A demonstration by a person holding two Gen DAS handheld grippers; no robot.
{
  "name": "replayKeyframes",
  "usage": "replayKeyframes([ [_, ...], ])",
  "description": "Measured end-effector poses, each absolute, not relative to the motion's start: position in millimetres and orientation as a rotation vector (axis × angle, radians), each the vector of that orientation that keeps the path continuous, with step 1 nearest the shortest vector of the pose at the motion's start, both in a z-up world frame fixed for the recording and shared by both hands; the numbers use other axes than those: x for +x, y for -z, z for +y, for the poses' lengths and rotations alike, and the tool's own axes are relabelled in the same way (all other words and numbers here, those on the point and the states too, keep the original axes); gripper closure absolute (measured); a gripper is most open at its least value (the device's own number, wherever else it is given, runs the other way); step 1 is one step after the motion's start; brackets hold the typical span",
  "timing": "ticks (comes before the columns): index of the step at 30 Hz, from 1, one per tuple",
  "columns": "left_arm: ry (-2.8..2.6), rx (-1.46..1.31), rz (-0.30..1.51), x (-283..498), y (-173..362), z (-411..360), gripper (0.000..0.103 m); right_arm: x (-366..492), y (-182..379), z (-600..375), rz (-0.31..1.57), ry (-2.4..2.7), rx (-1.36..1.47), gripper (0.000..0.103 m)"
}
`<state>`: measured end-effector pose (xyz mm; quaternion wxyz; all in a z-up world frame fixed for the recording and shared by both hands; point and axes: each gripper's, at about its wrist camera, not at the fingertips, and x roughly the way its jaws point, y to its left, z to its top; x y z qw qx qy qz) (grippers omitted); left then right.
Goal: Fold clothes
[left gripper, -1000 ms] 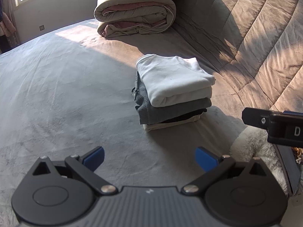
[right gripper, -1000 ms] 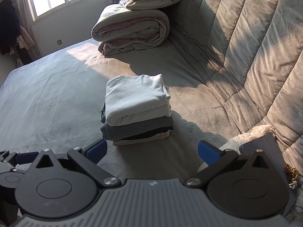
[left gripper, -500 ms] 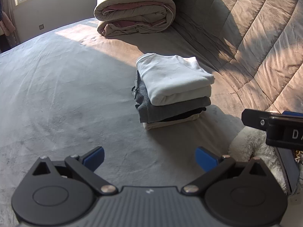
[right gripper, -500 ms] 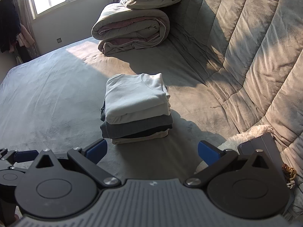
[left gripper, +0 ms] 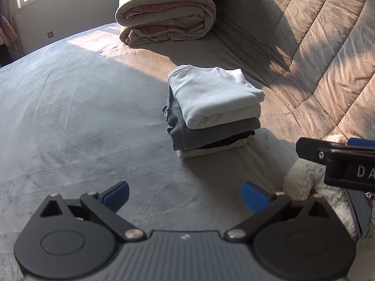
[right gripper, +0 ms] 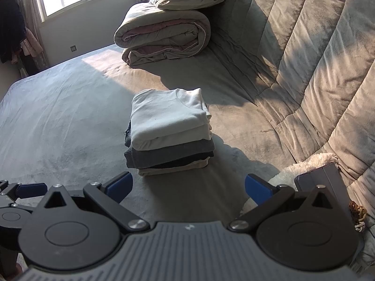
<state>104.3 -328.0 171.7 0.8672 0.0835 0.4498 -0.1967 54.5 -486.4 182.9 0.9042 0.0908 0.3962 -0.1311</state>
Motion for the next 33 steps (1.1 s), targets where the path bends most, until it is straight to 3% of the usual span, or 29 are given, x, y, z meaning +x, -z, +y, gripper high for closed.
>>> replayKeyframes([
  [23, 0.383, 0.232, 0.764, 27.8, -162.8, -283.8, 0.001, 0.1, -162.4, -441.7, 0.677, 0.264, 0.12, 0.0],
  [33, 0.422, 0.213, 0.769, 20.1, -161.4, -278.4, 0.001, -5.3, -163.6, -428.2, 0.654, 0.256, 0.104, 0.0],
])
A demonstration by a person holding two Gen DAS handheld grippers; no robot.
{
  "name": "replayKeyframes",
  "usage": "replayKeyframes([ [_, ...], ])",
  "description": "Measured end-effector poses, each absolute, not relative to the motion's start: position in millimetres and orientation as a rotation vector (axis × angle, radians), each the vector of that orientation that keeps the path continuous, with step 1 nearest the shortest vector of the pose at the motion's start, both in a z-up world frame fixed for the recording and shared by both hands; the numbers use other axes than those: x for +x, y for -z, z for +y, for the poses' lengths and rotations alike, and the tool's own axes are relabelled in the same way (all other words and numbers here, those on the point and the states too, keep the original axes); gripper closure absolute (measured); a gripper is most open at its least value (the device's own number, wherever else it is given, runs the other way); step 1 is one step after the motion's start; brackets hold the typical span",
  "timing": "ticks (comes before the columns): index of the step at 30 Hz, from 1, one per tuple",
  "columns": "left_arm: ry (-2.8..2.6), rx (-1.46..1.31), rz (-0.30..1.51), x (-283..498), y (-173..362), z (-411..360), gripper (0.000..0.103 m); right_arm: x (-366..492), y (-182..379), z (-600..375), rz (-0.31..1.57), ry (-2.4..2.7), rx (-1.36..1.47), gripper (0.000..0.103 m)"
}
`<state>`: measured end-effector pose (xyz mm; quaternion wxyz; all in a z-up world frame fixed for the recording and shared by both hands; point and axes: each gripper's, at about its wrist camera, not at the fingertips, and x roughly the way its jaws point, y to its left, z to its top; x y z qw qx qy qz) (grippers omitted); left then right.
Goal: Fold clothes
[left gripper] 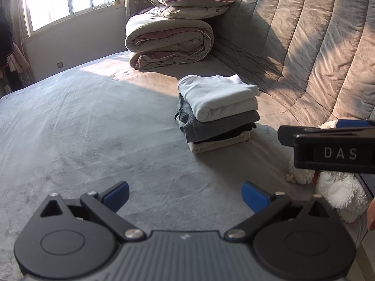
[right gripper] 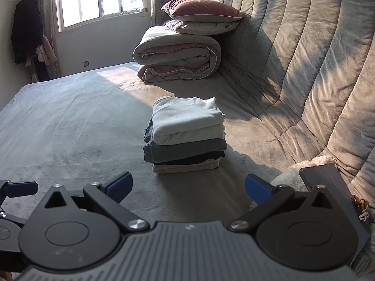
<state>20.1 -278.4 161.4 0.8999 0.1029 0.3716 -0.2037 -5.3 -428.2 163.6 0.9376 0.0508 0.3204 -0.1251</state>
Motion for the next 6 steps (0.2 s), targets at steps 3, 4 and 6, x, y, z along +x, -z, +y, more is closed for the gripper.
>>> replayKeyframes([
  [3, 0.429, 0.206, 0.774, 20.4, -160.7, -277.1, 0.001, -5.0, -162.7, -427.2, 0.654, 0.255, 0.103, 0.0],
  [4, 0.43, 0.205, 0.774, 20.5, -160.5, -276.7, 0.001, -4.9, -162.2, -426.9, 0.654, 0.255, 0.102, 0.0],
  [6, 0.432, 0.201, 0.772, 20.7, -159.0, -274.6, 0.001, -3.7, -160.8, -425.5, 0.656, 0.253, 0.102, 0.0],
])
